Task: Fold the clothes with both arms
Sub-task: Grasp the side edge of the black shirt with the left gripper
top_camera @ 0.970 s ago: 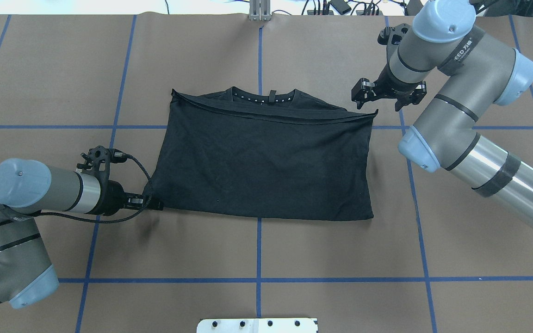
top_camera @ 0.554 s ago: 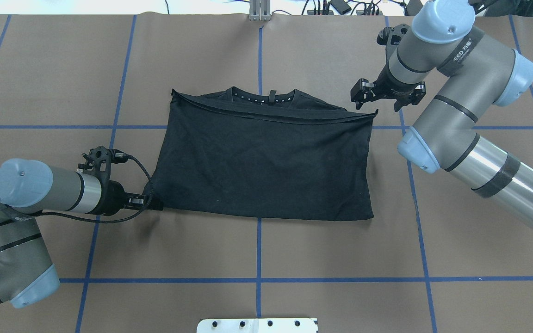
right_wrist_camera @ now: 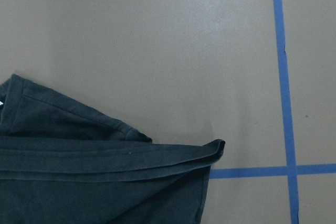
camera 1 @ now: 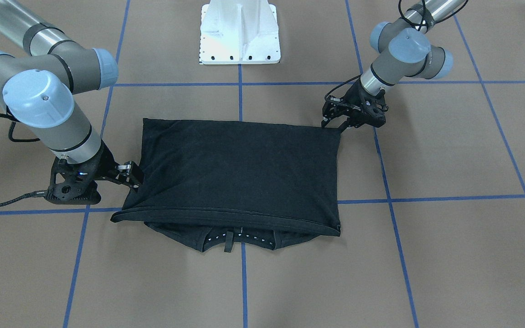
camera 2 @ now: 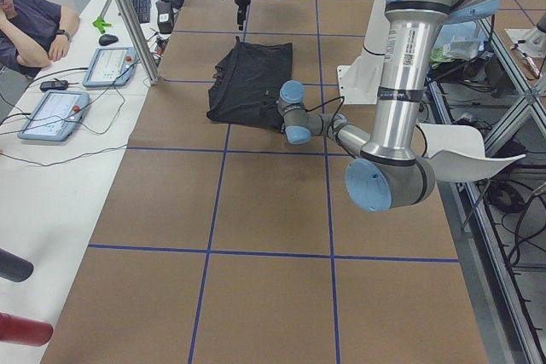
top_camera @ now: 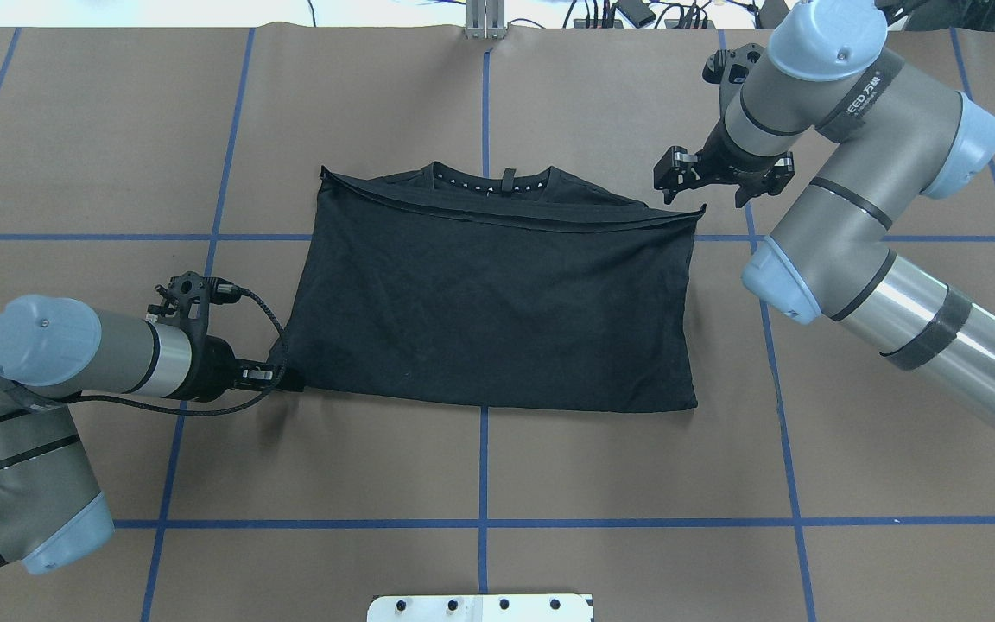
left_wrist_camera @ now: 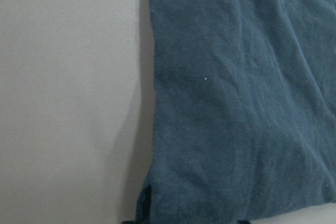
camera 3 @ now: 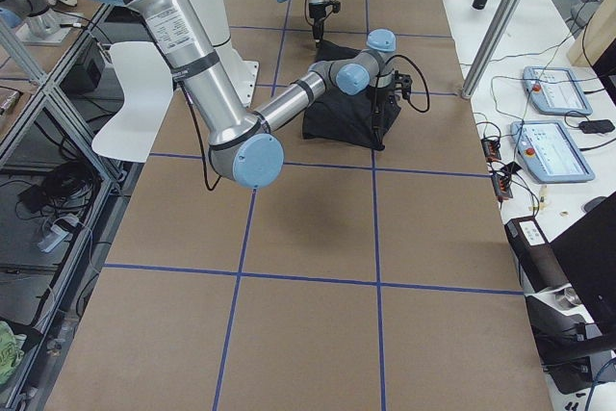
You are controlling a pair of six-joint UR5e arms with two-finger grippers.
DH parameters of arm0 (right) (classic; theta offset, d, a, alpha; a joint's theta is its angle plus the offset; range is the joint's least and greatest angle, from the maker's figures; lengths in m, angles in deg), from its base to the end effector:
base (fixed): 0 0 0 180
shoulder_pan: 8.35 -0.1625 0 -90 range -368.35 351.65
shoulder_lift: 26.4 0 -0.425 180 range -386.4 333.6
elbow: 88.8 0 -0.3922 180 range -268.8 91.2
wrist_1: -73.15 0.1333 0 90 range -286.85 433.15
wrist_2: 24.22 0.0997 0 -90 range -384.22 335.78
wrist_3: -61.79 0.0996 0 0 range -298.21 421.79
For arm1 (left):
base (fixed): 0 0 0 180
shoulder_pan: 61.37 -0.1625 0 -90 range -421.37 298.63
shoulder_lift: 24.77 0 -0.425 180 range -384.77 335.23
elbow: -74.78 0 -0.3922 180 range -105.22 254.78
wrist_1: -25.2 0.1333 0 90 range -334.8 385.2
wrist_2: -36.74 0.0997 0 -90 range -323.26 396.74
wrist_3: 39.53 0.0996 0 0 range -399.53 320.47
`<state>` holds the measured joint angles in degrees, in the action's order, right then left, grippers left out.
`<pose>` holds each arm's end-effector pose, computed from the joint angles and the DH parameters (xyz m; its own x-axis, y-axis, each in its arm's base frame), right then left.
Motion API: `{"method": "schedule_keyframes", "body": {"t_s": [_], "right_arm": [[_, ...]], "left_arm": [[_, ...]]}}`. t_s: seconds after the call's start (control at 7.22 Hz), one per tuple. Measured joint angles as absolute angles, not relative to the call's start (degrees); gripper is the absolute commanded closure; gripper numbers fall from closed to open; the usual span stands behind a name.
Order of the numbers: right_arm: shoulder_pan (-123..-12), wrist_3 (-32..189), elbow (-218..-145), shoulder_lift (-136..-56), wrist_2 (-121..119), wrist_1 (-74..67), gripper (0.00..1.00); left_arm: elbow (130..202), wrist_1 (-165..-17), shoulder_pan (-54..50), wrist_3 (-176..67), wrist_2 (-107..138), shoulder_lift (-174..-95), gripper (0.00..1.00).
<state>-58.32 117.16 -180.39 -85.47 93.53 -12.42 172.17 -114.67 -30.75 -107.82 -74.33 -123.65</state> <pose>-0.3720 -0.5780 0.3267 0.7057 0.0583 0.7061 -0.1174 0.9925 0.0354 0.4386 -0.3729 0.4189 0.3946 0.1676 -0.9035 0.0499 0.9779 0.2032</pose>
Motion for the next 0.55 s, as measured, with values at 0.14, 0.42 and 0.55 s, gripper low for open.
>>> {"method": "schedule_keyframes", "body": {"t_s": [0.14,0.42,0.55], "right_arm": [[-58.30,117.16,-180.47,-85.51,93.52,-12.44,0.00],[-58.27,117.16,-180.52,-85.54,93.49,-12.45,0.00],[-58.24,117.16,-180.52,-85.55,93.47,-12.46,0.00]], "left_arm": [[172.18,-114.66,-30.72,-107.84,-74.34,-123.65,1.00],[172.34,-114.71,-30.62,-108.21,-74.39,-123.65,1.00],[172.47,-114.72,-30.48,-108.33,-74.38,-123.65,1.00]]}}
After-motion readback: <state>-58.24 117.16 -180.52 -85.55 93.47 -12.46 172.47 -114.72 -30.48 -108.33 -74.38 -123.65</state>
